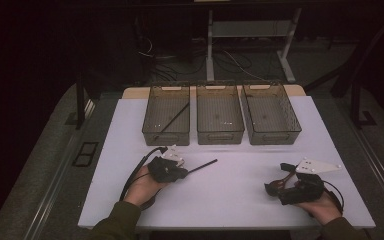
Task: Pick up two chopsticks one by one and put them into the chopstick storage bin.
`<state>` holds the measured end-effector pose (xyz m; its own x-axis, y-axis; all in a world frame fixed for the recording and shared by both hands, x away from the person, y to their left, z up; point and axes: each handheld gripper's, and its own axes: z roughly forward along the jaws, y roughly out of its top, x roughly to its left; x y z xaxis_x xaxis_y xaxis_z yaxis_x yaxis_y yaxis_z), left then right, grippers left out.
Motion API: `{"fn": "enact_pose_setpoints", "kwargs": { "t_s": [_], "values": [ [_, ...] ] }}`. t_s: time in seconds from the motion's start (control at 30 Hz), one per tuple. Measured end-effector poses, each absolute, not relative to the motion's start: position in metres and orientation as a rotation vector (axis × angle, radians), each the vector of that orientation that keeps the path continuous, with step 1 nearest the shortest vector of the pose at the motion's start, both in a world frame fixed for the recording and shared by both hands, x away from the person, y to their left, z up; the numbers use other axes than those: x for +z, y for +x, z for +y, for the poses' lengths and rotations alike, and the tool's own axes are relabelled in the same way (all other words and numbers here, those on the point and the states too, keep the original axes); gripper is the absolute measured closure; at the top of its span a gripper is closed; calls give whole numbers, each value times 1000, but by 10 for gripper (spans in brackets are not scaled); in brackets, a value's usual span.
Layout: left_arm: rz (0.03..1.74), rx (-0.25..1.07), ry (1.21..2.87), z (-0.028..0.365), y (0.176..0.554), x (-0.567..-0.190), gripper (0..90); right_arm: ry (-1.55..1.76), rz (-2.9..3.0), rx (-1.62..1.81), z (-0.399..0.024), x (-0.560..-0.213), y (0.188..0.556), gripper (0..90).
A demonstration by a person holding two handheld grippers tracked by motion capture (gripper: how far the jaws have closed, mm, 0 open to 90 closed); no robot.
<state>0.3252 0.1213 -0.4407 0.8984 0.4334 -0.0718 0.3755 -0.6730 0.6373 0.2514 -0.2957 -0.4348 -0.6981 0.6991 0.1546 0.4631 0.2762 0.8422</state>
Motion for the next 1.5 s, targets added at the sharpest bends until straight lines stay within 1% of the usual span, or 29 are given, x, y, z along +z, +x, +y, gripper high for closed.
{"fn": "enact_pose_setpoints", "kwargs": {
  "t_s": [0.3, 0.33, 0.47, 0.63, 1.5],
  "values": [
    [595, 75, 2361, 121, 323, -439, 853, 1067, 2298, 1389, -296, -435, 251, 22],
    [569, 88, 2365, 121, 324, -438, 853, 1067, 2297, 1390, -296, -435, 251, 22],
    [576, 84, 2357, 123, 322, -433, 853, 1066, 2298, 1390, -296, -435, 251, 22],
    [617, 70, 2333, 125, 319, -428, 853, 1066, 2298, 1390, -296, -435, 251, 22],
    [687, 92, 2256, 136, 309, -401, 853, 1068, 2298, 1390, -296, -434, 251, 22]
  ]
}}
